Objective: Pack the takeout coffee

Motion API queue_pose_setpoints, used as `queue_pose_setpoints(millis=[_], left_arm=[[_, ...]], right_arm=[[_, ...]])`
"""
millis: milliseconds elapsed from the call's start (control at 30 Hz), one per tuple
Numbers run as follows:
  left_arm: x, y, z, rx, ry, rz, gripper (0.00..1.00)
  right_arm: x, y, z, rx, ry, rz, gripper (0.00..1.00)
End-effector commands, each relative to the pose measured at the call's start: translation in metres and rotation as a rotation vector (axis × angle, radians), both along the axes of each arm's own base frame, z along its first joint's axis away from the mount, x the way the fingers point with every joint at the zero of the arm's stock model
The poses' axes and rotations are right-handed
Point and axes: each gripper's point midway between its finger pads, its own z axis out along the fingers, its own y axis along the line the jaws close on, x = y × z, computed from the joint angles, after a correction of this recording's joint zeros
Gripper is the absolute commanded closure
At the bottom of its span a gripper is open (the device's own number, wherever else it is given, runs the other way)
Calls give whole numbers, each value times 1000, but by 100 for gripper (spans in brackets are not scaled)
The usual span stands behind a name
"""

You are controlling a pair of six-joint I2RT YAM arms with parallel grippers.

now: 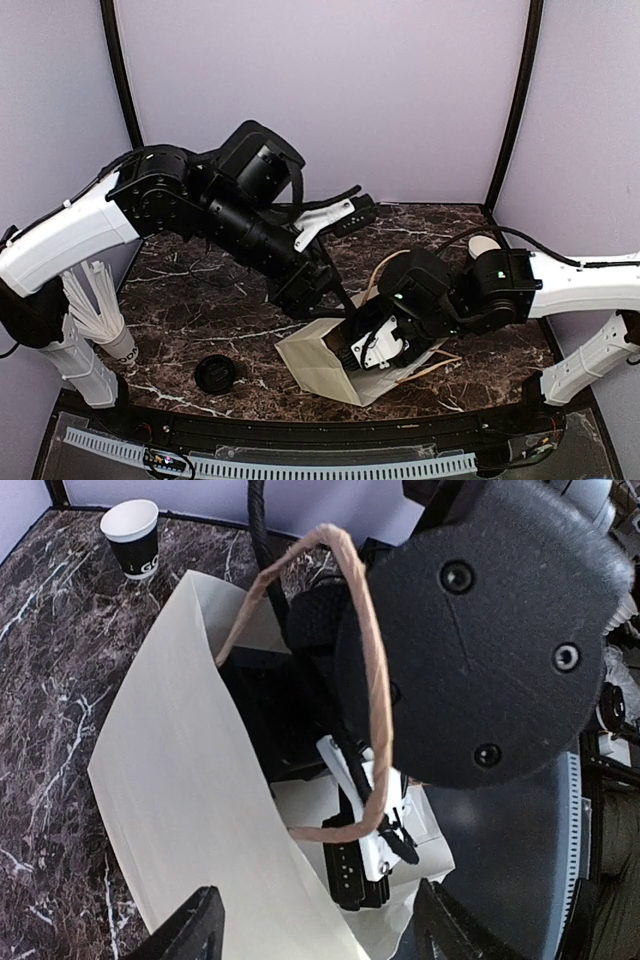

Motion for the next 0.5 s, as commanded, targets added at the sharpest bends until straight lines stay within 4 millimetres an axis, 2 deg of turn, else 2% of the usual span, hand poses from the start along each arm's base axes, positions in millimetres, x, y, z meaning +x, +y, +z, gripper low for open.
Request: queue_pose_setpoints(millis=[0,133,167,467], left_arm=[[-2,7,-5,110,-20,91,33],[-3,3,-11,171,-34,126,37],[-1,4,-18,208,-38,137,38],[-6,0,-30,283,-14,153,50]], right_arm=[[4,8,13,55,0,-27,94],[6,7,12,54,-1,-40,94],[6,6,12,55,0,-42,94],[6,6,13,64,-2,-49,93]])
